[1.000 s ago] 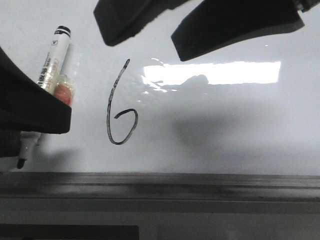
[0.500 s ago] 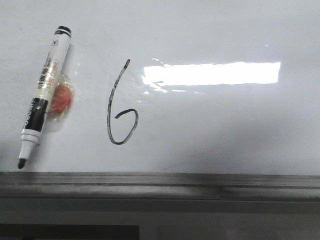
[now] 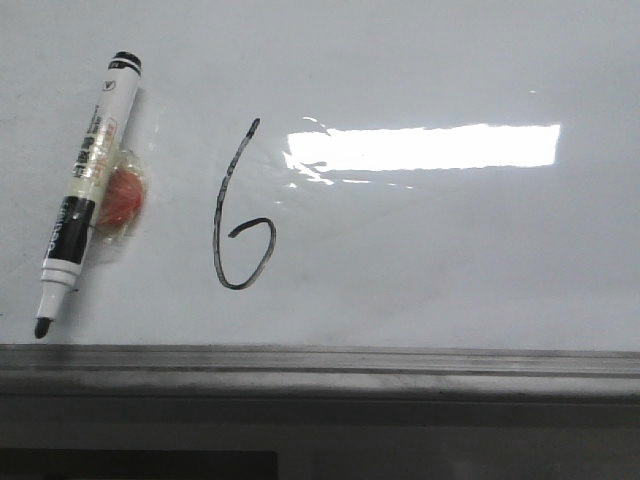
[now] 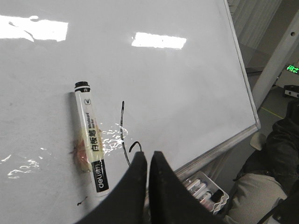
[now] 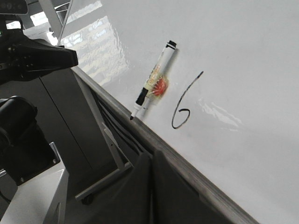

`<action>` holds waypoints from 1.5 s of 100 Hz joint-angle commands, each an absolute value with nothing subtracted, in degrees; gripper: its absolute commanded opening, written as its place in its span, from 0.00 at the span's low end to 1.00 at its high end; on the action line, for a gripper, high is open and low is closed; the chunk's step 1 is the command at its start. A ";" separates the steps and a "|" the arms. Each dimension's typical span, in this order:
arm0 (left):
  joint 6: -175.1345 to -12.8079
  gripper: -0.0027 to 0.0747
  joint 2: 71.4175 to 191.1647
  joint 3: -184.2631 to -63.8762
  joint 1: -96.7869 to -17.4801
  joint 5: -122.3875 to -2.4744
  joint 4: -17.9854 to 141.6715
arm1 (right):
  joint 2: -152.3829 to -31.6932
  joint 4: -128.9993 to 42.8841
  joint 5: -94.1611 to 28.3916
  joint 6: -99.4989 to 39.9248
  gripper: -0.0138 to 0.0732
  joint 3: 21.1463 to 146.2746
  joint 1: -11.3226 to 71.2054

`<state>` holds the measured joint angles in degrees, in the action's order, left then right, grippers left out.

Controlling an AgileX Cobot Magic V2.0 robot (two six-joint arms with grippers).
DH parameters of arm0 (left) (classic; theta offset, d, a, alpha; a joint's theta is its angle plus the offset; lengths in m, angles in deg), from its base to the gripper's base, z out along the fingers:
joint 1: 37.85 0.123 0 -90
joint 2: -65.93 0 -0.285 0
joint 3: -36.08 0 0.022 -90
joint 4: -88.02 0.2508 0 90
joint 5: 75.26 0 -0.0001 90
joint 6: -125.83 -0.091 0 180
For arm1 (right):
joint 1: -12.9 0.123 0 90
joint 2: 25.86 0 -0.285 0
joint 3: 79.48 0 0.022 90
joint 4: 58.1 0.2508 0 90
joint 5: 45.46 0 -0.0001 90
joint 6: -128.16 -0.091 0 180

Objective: Write number 6 on whiteboard

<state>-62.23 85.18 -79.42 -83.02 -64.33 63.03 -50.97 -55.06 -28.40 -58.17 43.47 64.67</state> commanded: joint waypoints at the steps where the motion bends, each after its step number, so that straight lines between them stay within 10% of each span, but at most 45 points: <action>1: -63.11 0.01 83.81 -79.30 -82.99 -68.19 62.79 | -47.29 -56.05 -33.51 -57.81 0.09 41.97 64.41; 89: -62.17 0.01 83.46 -76.68 -81.63 -67.95 74.13 | -42.48 -56.05 -33.29 -57.81 0.09 38.82 64.41; 150: -59.28 0.01 76.22 -69.96 -44.56 -68.23 82.12 | -42.48 -56.05 -33.29 -57.81 0.09 38.82 64.41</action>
<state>-60.19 78.12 -70.36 -47.16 -63.80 82.09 -41.99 -55.27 -28.40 -58.17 37.42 64.67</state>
